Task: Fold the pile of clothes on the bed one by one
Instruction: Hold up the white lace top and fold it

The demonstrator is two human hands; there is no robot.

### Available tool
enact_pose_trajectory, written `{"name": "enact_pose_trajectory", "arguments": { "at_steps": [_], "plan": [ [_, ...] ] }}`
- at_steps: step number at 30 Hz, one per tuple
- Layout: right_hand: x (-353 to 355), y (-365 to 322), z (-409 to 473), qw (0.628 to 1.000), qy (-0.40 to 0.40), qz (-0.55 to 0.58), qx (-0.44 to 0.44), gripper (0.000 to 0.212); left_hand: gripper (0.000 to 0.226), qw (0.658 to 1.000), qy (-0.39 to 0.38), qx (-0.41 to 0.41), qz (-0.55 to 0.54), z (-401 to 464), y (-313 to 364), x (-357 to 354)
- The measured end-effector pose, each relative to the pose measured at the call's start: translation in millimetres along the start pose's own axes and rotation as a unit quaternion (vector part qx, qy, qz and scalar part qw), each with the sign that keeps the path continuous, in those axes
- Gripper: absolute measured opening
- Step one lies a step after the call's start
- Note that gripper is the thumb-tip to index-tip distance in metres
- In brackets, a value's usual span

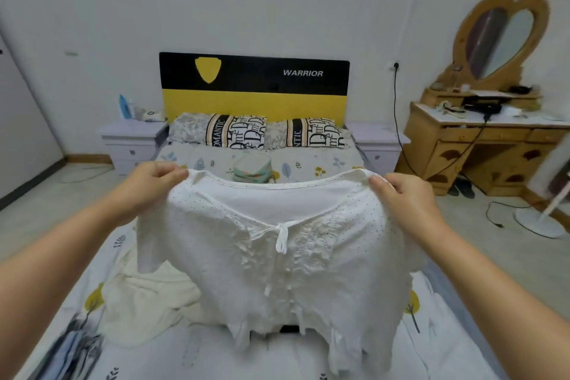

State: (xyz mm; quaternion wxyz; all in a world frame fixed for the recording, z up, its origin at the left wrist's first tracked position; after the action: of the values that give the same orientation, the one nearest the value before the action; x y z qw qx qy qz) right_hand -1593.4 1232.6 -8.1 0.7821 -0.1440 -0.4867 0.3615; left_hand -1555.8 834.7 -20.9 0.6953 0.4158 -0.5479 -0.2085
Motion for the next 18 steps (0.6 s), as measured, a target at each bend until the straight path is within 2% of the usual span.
{"name": "enact_pose_trajectory", "arguments": {
  "at_steps": [3, 6, 8, 12, 16, 18],
  "plan": [
    [17, -8, -2, 1.000, -0.004, 0.006, 0.007, 0.046, 0.030, 0.996, -0.058, -0.034, 0.052, -14, 15, 12],
    [38, -17, -5, 1.000, -0.001, 0.017, 0.017, 0.047, 0.019, 0.993, -0.095, -0.044, 0.059, -28, 32, 30],
    [50, -25, -8, 0.999, -0.007, 0.021, 0.031, 0.050, 0.016, 0.994, -0.084, -0.052, 0.047, -36, 42, 41],
    [68, -42, -9, 0.998, -0.022, 0.044, 0.035, 0.050, 0.024, 0.995, -0.013, -0.091, 0.027, -46, 64, 60],
    [83, -61, -1, 0.996, -0.008, 0.081, 0.040, 0.037, 0.042, 0.991, 0.019, -0.127, 0.036, -46, 84, 73],
    [83, -59, 9, 0.995, -0.009, 0.088, 0.036, 0.040, 0.048, 0.992, 0.024, -0.124, 0.025, -36, 84, 76]
  ]
}}
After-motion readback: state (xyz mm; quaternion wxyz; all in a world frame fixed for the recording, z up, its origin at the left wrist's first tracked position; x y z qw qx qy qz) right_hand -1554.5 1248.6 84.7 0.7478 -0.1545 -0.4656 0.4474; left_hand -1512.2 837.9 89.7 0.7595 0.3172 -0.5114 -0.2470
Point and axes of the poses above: each hand's wrist, its own z-axis towards the middle knuckle, its own x-axis out of the back of the hand, y = z × x, the point moved 5 cm from there along z, towards the middle knuckle, and after that the axes turned 8 degrees about x, right-handed, at the moved point
